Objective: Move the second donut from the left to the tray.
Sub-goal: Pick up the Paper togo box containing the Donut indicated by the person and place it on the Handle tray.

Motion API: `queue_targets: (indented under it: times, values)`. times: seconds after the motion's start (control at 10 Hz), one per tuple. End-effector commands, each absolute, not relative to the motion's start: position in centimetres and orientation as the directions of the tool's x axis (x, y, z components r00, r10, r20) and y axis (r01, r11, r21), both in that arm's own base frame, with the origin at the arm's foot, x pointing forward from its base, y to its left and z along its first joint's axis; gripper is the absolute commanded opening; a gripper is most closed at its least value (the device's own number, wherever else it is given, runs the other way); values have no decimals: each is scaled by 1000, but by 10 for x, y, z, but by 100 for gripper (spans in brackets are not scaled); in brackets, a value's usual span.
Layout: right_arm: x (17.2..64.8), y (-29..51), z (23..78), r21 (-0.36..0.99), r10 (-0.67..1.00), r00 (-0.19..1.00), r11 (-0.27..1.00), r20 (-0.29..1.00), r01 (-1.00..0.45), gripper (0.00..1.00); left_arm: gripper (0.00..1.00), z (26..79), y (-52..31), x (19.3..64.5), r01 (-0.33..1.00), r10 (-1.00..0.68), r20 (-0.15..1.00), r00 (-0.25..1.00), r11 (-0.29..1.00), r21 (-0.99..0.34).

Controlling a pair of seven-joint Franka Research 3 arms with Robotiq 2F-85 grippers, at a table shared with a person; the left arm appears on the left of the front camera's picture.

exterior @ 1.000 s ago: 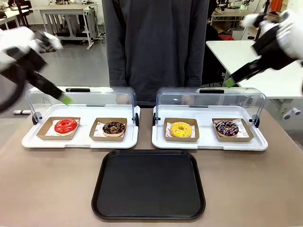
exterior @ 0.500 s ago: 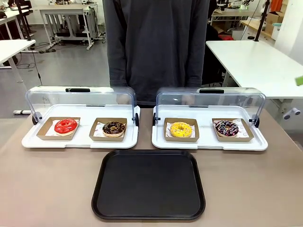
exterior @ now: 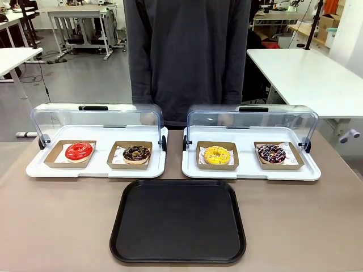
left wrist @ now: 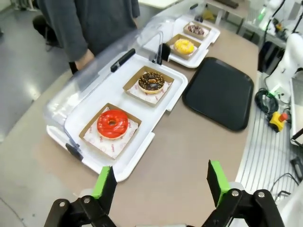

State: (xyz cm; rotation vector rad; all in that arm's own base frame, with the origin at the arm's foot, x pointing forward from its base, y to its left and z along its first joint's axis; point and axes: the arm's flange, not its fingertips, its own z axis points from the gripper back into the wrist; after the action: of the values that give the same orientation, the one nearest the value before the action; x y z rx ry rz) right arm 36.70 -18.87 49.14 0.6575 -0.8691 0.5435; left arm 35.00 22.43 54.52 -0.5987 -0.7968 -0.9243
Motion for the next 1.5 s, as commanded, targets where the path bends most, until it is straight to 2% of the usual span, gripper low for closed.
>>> queue_targets:
  times: [0.0,0.6,0.8,1.4]
  values:
    - [367,-197,493,293,142,503,668,852,-684,100,100,538,219,349,885,-447,835,320,456,-95]
    - [362,-195,497,283,125,467,652,876,-704,100,100,537,221,335,907,-398,893,207,419,-23]
    - [360,-193,494,307,127,506,661,853,-685,100,100,538,217,337,891,-405,884,233,454,-27]
    - [360,-193,494,307,127,506,661,853,-685,100,100,541,226,339,897,-410,879,244,439,-44]
